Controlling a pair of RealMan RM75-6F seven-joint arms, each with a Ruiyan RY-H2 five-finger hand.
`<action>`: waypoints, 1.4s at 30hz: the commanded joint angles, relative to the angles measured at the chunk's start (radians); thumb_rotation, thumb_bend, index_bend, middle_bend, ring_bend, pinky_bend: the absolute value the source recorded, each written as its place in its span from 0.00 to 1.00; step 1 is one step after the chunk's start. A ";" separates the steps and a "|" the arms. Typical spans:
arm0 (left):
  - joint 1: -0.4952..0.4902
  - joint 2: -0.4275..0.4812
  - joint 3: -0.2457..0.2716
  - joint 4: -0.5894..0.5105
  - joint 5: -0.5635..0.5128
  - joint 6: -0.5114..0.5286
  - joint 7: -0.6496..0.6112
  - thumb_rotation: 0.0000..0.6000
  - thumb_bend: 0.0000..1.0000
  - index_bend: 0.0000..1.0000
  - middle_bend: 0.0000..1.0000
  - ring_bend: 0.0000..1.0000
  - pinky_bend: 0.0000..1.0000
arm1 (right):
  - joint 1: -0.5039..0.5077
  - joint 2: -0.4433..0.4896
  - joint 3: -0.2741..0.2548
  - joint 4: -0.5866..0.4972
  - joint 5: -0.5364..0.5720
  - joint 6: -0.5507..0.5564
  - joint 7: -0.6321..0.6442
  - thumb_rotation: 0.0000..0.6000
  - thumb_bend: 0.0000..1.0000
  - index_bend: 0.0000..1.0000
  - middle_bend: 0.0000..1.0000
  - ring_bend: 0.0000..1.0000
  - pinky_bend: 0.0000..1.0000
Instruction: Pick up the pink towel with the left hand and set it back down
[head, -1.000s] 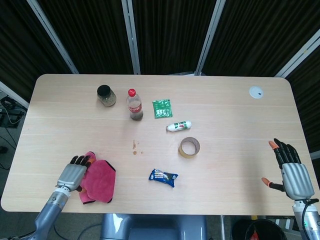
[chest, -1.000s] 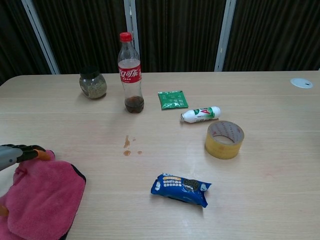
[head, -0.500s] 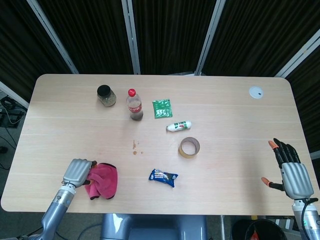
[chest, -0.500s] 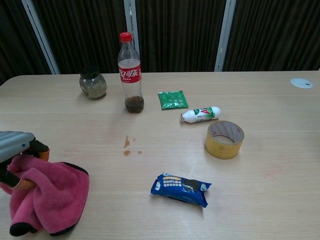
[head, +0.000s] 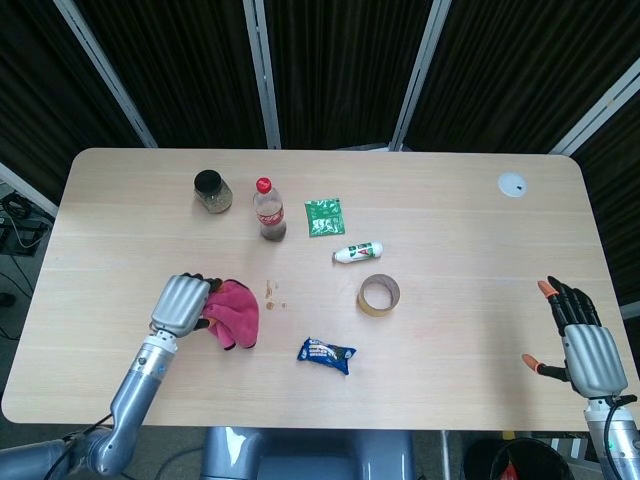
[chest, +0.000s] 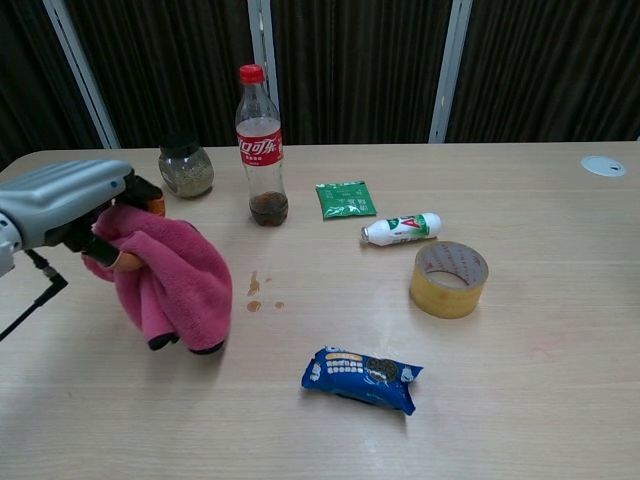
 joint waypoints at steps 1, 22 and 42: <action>-0.046 -0.043 -0.037 0.032 -0.027 -0.027 0.029 1.00 0.59 0.86 0.60 0.50 0.52 | -0.001 0.000 -0.001 -0.001 0.003 -0.002 0.007 1.00 0.02 0.00 0.00 0.00 0.00; -0.297 -0.468 -0.109 0.546 -0.216 -0.167 0.125 1.00 0.59 0.86 0.59 0.49 0.52 | 0.000 0.020 0.002 -0.016 0.027 -0.029 0.082 1.00 0.02 0.00 0.00 0.00 0.00; -0.206 -0.320 -0.061 0.600 -0.233 -0.139 0.130 1.00 0.59 0.86 0.59 0.50 0.52 | -0.003 0.019 0.003 -0.023 0.024 -0.022 0.065 1.00 0.02 0.00 0.00 0.00 0.00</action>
